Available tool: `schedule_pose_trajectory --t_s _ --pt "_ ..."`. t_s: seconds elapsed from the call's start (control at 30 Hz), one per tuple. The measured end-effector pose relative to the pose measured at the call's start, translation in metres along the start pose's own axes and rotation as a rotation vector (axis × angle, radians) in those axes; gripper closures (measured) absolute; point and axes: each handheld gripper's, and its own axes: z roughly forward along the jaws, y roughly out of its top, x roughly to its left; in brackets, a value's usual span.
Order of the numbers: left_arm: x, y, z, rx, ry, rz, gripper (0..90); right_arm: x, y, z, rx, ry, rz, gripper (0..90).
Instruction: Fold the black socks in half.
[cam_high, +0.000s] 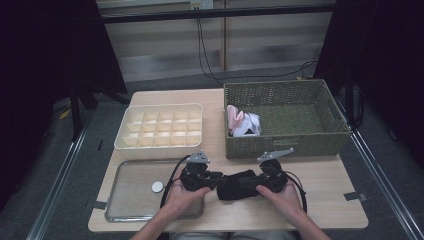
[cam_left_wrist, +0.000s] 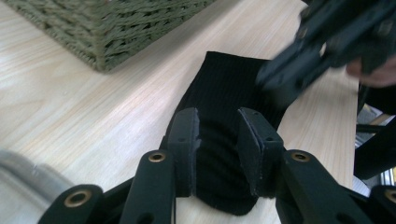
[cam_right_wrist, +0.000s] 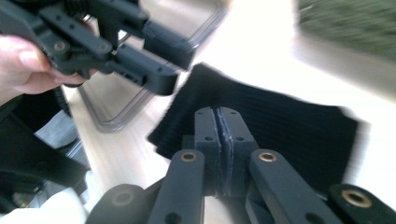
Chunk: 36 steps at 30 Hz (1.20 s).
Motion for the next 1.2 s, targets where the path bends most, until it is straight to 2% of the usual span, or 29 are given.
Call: schedule_pose_trajectory --t_s 0.13,0.17,0.3,0.37,0.4,0.53,0.67,0.7,0.8,0.93,1.03,1.1,1.2 --pt "-0.002 0.009 0.006 -0.010 -0.013 0.008 68.7 -0.011 -0.005 -0.012 0.012 -0.047 0.015 87.7" --pt "-0.002 0.010 0.010 -0.018 -0.019 0.000 68.8 -0.012 -0.008 -0.011 0.025 -0.049 0.017 88.0" --pt "-0.005 0.013 0.025 0.000 -0.046 -0.007 68.7 -0.013 -0.021 0.001 0.061 -0.054 0.016 88.9" --pt "-0.007 0.014 0.030 0.001 -0.044 0.019 68.7 -0.012 -0.024 0.008 0.085 -0.063 0.003 90.0" --pt "-0.007 0.014 0.032 -0.002 -0.051 0.014 68.7 -0.012 -0.025 0.009 0.084 -0.059 0.006 90.0" --pt "-0.005 0.010 0.044 0.040 -0.075 0.015 70.8 -0.012 -0.026 0.011 0.075 -0.049 0.007 90.0" --pt "0.001 0.003 0.051 0.049 -0.057 0.015 72.5 -0.010 -0.025 0.006 0.073 -0.040 -0.010 90.0" --pt "0.002 0.001 0.051 0.043 -0.059 0.006 73.1 -0.010 -0.024 0.003 0.063 -0.038 -0.008 90.0" --pt "0.001 0.000 0.051 0.043 -0.060 0.030 73.0 -0.015 -0.022 -0.011 0.010 -0.041 0.004 88.4" --pt "0.001 0.000 0.051 0.050 -0.055 0.038 73.1 -0.027 -0.023 -0.027 -0.046 -0.078 0.034 84.0" --pt "-0.001 0.000 0.050 0.059 -0.047 0.040 73.1 -0.032 -0.028 -0.024 -0.014 -0.102 0.033 80.6" --pt "-0.001 0.000 0.050 0.060 -0.046 0.047 73.1 -0.034 -0.030 -0.020 0.001 -0.095 0.049 74.7" --pt "0.000 0.000 0.050 0.061 -0.052 0.040 73.1 -0.036 -0.030 -0.015 0.013 -0.091 0.057 70.8"
